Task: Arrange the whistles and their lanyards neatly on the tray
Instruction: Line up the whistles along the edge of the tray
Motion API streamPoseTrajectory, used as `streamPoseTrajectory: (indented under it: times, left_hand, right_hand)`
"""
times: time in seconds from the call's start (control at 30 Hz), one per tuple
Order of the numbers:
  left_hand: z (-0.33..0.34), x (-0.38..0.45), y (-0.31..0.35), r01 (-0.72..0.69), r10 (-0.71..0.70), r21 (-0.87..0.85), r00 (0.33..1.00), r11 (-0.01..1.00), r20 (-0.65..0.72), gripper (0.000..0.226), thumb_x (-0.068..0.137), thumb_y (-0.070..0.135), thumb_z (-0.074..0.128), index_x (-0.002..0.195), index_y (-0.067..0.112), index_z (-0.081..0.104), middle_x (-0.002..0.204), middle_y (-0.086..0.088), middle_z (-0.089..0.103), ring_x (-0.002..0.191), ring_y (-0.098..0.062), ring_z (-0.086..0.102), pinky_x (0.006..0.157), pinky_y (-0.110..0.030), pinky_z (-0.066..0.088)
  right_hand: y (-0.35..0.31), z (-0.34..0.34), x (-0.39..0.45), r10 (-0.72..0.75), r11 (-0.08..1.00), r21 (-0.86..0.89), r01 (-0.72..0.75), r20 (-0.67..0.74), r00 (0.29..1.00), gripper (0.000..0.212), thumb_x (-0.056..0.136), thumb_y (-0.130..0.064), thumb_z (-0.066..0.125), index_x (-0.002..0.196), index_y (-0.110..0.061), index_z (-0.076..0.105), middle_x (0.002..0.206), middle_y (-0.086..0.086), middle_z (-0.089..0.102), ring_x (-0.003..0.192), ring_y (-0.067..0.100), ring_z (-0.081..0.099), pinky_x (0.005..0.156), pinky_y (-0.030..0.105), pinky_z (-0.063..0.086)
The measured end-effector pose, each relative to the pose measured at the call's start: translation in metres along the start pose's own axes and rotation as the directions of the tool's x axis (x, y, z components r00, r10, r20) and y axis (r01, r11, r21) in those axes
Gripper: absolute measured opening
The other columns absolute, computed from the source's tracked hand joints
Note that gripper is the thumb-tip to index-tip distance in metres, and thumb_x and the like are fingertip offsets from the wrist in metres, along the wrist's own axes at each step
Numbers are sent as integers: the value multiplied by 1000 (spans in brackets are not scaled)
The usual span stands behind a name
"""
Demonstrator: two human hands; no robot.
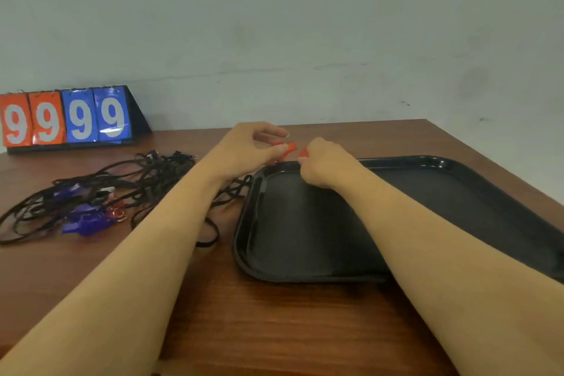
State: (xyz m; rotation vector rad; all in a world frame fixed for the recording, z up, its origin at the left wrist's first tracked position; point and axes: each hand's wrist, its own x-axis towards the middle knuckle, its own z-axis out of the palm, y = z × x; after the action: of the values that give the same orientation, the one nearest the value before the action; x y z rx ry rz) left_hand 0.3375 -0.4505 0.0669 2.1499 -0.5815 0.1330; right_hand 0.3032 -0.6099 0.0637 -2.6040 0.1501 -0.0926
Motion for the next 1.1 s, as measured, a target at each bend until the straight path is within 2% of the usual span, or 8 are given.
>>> streamPoseTrajectory:
  times: [0.13,0.27,0.37,0.5,0.77,0.93,1.03,1.1]
  left_hand:
    - [-2,0,-6,17,-15,-51,999,999,51,40,81,36,83,118,25,72,113,4,76,107,-10,72,102,-41,55]
    - [-5,-3,-5,12,-11,-44,999,999,35,44,79,43,83,117,26,72,100,9,78,94,-3,74,96,-33,56]
    - [-4,-6,-5,6,-9,54,998,999,62,51,77,51,81,123,35,67,97,10,78,90,-1,73,90,-24,49]
    - [-4,-5,-7,11,-19,94,997,995,81,45,78,47,82,118,30,70,97,9,77,82,-8,76,90,-33,59]
    - [4,1,-17,44,-30,258,998,965,-58,45,77,41,85,114,25,63,102,9,70,91,-7,67,75,-19,51]
    - [11,4,-19,12,17,275,995,961,-101,34,86,38,78,115,22,68,98,12,66,84,1,61,80,-18,47]
    - [12,6,-21,1,28,300,995,954,-95,28,89,38,75,113,25,70,91,17,64,80,1,59,70,-16,41]
    - [13,6,-21,-1,30,323,996,946,-85,26,90,40,73,113,27,71,97,14,64,83,-5,58,74,-21,40]
  right_hand:
    - [0,2,5,-7,943,332,13,-19,1000,23,99,-26,59,113,-9,66,102,5,74,93,20,70,90,41,56]
    - [0,0,2,-8,882,469,47,-84,996,26,100,-30,59,116,-11,67,96,1,75,84,11,72,77,30,54]
    - [0,-1,0,-18,904,425,51,-82,996,31,98,-36,61,118,-13,68,99,4,75,89,15,69,75,30,48]
    - [2,0,1,-8,942,335,33,-78,997,35,97,-36,62,125,-14,61,114,7,69,106,24,65,87,35,50]
    - [6,0,2,-8,992,122,14,-52,999,34,98,-40,59,117,-13,66,112,5,71,104,23,65,79,32,46]
    - [8,2,11,15,996,91,-14,-11,1000,28,95,-29,64,114,-8,67,109,12,71,101,30,68,91,39,56]
    - [9,3,13,1,994,107,2,-33,999,30,96,-32,63,113,-8,68,109,12,71,99,29,67,82,35,55]
    - [9,3,11,-10,997,78,13,-35,999,31,97,-34,61,113,-9,70,106,11,69,97,27,65,71,31,47]
